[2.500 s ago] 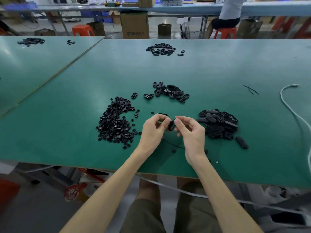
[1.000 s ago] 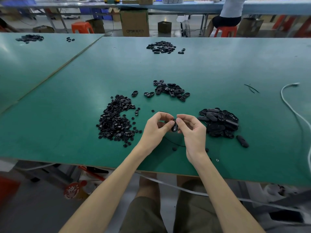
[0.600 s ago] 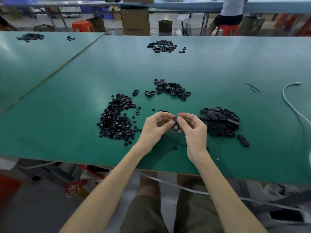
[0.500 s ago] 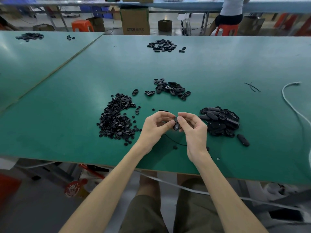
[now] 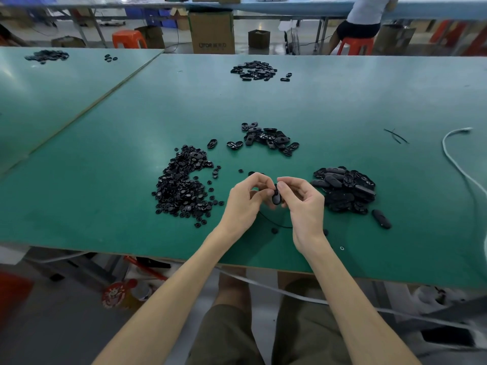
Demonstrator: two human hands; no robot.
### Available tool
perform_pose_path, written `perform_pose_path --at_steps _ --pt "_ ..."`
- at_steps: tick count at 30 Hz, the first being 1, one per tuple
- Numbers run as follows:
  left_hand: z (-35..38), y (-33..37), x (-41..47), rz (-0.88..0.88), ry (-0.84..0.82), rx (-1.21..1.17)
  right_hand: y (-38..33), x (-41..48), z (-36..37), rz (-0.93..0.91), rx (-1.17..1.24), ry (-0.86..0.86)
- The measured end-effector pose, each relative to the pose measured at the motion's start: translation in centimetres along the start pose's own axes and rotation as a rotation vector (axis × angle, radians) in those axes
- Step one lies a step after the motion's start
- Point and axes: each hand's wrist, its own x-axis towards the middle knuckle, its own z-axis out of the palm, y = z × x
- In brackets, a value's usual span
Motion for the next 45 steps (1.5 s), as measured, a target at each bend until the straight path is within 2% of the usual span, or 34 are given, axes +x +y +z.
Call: perform_pose_path --at_steps 13,18,24,26,29,35,45 --pt "0.4 -0.1 0.0 0.000 0.022 0.224 0.1 0.1 0.0 -0.008 -0.017 0.000" --pt "0.8 -0.2 -0.5 0.132 0.018 0.339 0.1 0.0 0.0 -0.009 -0.054 0.007" --pt "1.0 -0.2 -0.6 0.196 0.032 0.361 0.1 0.1 0.0 -0.001 -0.052 0.036" --pt "0.9 0.0 -0.5 0.200 0.051 0.323 0.0 0.1 0.0 0.001 -0.040 0.042" --pt "0.7 0.2 -0.2 0.082 0.079 0.205 0.0 0.1 -0.1 0.002 -0.019 0.027" --pt "-0.2 -0.1 0.0 -0.052 0.044 -0.133 -0.2 -0.1 0.0 -0.006 0.033 -0.009" --pt "-0.5 -0.1 0.0 -0.091 0.022 -0.282 -0.4 -0.2 0.1 -0.019 0.039 -0.030"
